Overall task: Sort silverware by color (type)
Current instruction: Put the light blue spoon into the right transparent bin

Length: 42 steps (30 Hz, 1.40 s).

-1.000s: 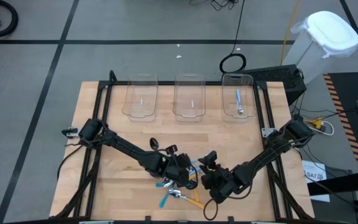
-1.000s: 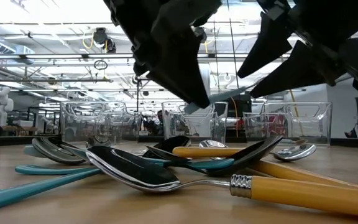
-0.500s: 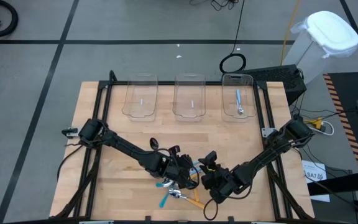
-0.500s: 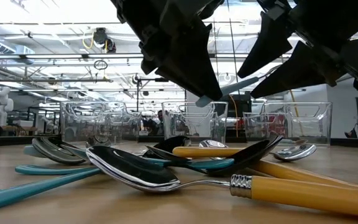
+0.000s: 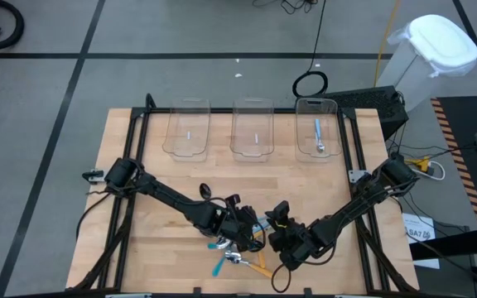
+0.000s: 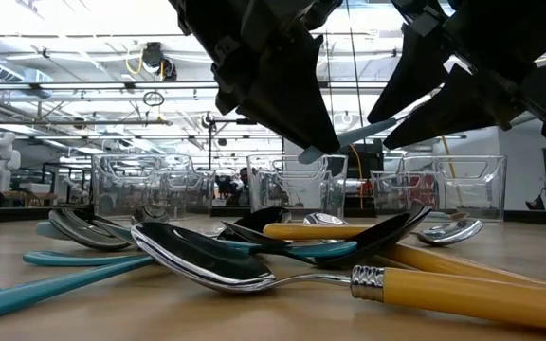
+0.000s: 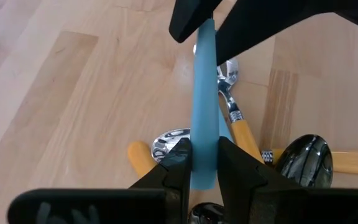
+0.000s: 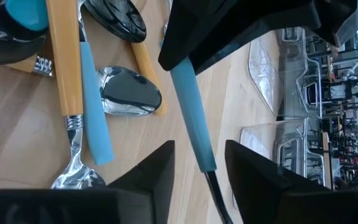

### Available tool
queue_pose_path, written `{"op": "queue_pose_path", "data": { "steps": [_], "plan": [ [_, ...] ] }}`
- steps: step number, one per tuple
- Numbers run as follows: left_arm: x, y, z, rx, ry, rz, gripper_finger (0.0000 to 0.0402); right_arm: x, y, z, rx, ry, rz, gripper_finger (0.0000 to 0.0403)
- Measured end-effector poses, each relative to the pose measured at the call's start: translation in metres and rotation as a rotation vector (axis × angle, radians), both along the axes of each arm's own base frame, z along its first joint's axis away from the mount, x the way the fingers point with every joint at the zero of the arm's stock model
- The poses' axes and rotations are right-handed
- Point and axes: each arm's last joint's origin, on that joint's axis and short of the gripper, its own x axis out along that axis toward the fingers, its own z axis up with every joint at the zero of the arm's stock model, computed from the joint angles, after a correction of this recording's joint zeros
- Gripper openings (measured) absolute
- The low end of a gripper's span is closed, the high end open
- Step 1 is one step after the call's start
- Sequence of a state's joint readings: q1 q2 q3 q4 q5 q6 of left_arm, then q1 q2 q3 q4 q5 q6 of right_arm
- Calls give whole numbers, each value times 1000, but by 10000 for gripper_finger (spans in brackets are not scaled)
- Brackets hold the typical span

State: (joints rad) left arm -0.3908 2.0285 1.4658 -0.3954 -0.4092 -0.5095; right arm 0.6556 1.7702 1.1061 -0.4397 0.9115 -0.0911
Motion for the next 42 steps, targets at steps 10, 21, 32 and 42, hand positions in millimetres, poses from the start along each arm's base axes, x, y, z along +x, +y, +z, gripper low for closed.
{"op": "queue_pose_path", "data": {
  "steps": [10, 21, 32, 42],
  "plan": [
    [0, -1, 0, -21, 4, -13, 60, 0, -1, -1, -2, 14, 1, 89],
    [0, -1, 0, -20, 4, -19, 60, 0, -1, -2, 30, 48, 16, 23],
    [3, -12, 7, 52, -93, -73, 151, -4, -4, 2, 48, 48, -11, 22],
    [8, -19, 21, 159, -221, -121, 204, -27, -8, 35, 218, -15, -90, 22]
  ]
}}
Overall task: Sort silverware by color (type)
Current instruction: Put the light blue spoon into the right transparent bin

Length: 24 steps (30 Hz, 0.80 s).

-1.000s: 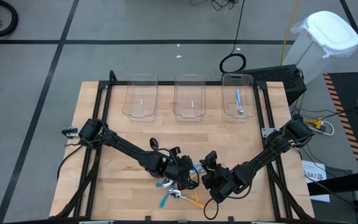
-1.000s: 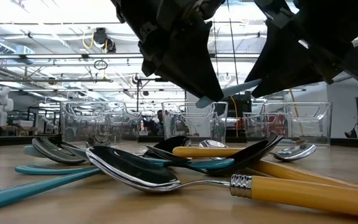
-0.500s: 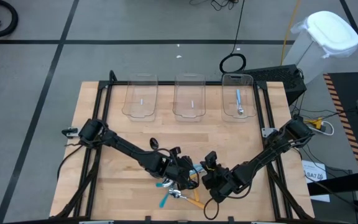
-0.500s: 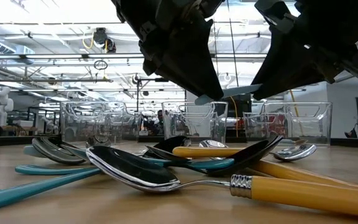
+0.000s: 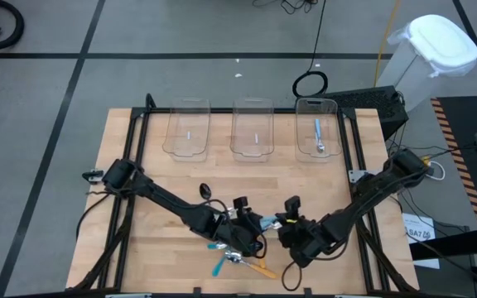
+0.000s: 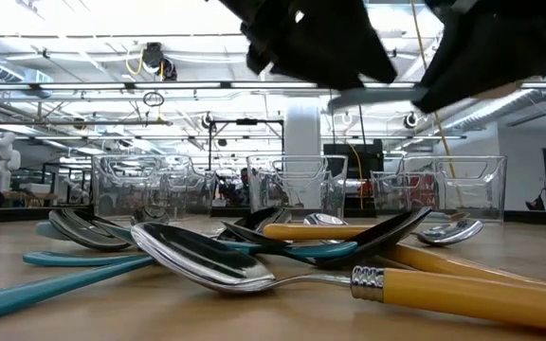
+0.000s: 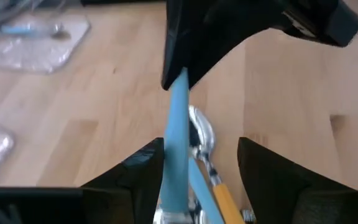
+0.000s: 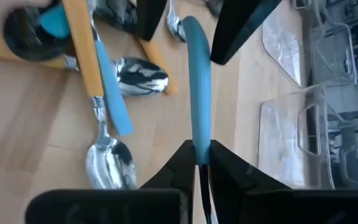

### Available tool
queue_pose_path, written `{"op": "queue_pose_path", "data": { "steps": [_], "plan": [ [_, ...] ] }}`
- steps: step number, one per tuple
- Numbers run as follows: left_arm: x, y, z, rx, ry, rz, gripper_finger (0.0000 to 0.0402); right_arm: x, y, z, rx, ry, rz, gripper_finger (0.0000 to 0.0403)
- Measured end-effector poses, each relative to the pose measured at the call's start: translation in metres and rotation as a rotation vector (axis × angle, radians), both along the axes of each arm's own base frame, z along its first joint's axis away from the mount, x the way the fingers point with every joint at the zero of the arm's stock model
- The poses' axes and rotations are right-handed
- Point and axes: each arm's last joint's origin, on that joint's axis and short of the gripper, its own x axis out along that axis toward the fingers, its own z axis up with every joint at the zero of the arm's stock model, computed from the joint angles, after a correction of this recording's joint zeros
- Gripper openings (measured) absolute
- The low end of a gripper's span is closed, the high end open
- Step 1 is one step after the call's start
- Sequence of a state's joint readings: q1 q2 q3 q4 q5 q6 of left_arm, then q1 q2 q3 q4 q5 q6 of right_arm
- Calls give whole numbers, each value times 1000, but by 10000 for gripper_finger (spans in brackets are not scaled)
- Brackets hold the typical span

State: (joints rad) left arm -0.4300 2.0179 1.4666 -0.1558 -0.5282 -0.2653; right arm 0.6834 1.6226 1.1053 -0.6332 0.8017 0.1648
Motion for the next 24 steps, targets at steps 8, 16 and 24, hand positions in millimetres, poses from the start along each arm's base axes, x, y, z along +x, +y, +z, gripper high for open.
{"op": "queue_pose_path", "data": {
  "steps": [8, 16, 24],
  "plan": [
    [2, -10, 26, 87, -154, -100, 204, -15, 6, 6, 74, -67, -9, 22],
    [-8, -28, 52, 231, -270, -187, 204, -32, -6, -10, 113, -131, -35, 22],
    [-10, -32, 53, 321, -269, -217, 204, -51, -20, -10, 229, -275, 17, 22]
  ]
}}
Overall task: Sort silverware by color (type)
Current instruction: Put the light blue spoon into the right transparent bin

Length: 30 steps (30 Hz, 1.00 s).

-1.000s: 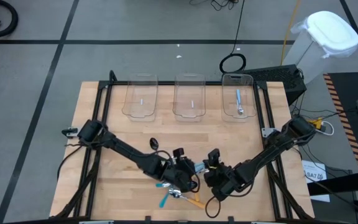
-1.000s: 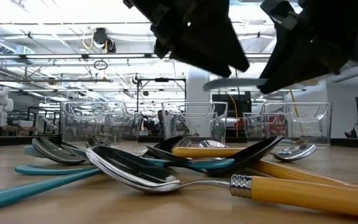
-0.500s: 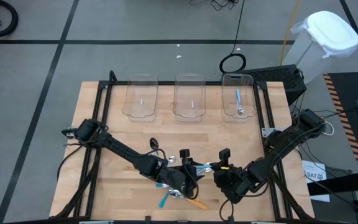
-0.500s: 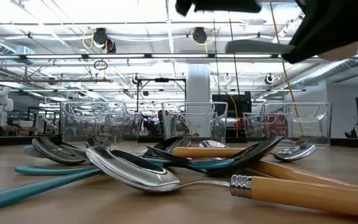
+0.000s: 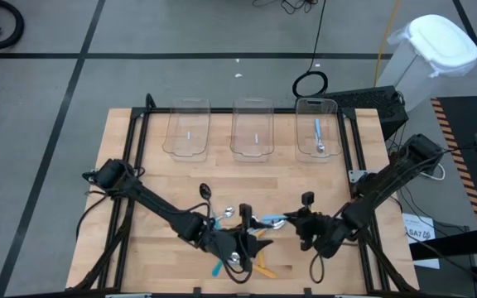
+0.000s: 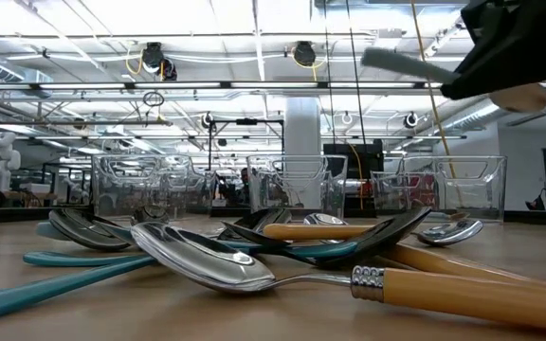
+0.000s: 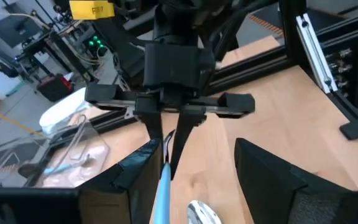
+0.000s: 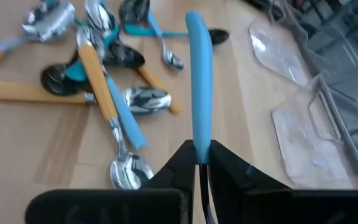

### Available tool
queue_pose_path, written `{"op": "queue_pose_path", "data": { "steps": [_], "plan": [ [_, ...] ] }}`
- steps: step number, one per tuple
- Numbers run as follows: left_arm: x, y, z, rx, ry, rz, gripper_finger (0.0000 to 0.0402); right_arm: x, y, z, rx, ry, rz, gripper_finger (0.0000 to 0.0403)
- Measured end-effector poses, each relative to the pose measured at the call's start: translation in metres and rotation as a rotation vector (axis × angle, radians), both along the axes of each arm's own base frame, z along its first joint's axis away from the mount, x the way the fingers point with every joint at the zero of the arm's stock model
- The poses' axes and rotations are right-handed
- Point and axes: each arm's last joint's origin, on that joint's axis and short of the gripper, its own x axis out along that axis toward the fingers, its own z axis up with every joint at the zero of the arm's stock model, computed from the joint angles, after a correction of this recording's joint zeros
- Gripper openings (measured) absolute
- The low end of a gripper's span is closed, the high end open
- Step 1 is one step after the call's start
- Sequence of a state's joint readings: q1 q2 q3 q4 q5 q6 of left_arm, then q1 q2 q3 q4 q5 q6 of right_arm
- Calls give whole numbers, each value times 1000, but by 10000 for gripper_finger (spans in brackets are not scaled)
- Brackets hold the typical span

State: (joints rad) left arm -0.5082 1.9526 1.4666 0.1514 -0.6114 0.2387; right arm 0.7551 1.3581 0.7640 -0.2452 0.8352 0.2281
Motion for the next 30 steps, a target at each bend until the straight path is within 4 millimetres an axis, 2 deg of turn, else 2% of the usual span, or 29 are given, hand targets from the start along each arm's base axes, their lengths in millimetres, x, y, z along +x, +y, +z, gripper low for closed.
{"op": "queue_pose_path", "data": {
  "steps": [11, 16, 25, 30],
  "plan": [
    [2, 5, -2, 11, 24, -6, 204, -26, -18, -1, 180, -169, 161, 22],
    [7, 11, 2, -43, -20, -6, 204, -29, -19, 3, 217, -217, 214, 22],
    [8, 6, 12, -54, -107, -68, 204, -31, -16, 13, 223, -282, 259, 22],
    [6, -2, 21, -68, -198, -93, 204, -34, -10, 25, 237, -370, 314, 22]
  ]
}}
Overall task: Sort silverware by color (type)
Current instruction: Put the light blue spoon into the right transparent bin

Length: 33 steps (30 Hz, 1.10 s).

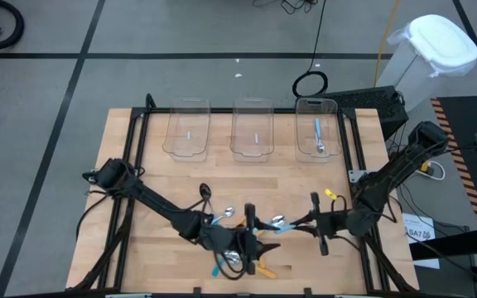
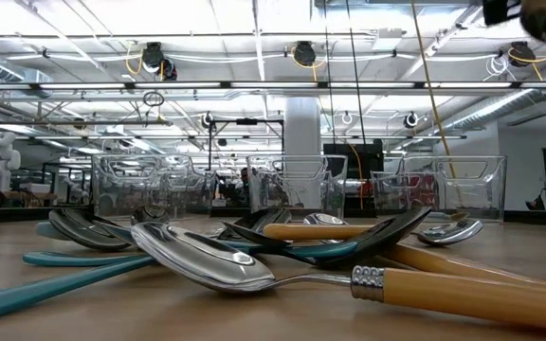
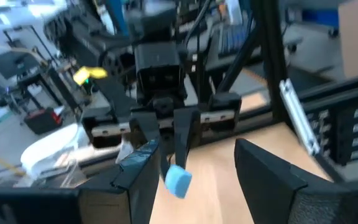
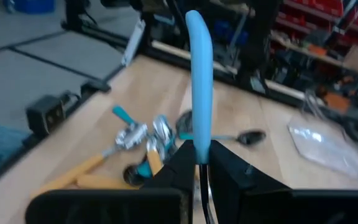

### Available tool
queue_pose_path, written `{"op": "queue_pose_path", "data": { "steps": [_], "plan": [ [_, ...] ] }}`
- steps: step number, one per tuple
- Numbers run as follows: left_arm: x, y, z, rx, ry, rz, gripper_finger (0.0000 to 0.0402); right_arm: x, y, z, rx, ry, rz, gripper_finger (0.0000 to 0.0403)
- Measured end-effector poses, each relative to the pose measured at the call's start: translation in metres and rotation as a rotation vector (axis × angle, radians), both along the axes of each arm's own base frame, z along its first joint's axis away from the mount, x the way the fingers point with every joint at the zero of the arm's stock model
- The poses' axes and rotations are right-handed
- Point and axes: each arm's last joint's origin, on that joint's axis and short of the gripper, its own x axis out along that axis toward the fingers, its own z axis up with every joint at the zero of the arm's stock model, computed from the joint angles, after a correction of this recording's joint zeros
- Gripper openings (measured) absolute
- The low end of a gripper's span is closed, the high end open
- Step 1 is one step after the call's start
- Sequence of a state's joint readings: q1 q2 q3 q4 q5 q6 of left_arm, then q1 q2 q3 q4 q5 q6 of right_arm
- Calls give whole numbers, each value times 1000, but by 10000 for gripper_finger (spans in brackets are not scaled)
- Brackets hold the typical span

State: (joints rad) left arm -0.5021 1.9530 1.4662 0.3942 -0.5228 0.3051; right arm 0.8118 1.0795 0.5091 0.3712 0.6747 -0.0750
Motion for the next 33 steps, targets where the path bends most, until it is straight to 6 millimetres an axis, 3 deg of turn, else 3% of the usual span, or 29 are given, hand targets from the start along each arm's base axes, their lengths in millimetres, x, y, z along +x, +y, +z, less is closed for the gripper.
{"op": "queue_pose_path", "data": {
  "steps": [10, 22, 33],
  "plan": [
    [-9, -18, 13, 20, -123, -48, 204, -4, 8, 15, -10, -127, 87, 22],
    [-6, -17, 19, -3, -232, -94, 204, -5, 12, 28, 21, -245, 237, 22],
    [3, -12, 10, 34, -259, -94, 204, -1, 10, 31, 38, -270, 213, 22]
  ]
}}
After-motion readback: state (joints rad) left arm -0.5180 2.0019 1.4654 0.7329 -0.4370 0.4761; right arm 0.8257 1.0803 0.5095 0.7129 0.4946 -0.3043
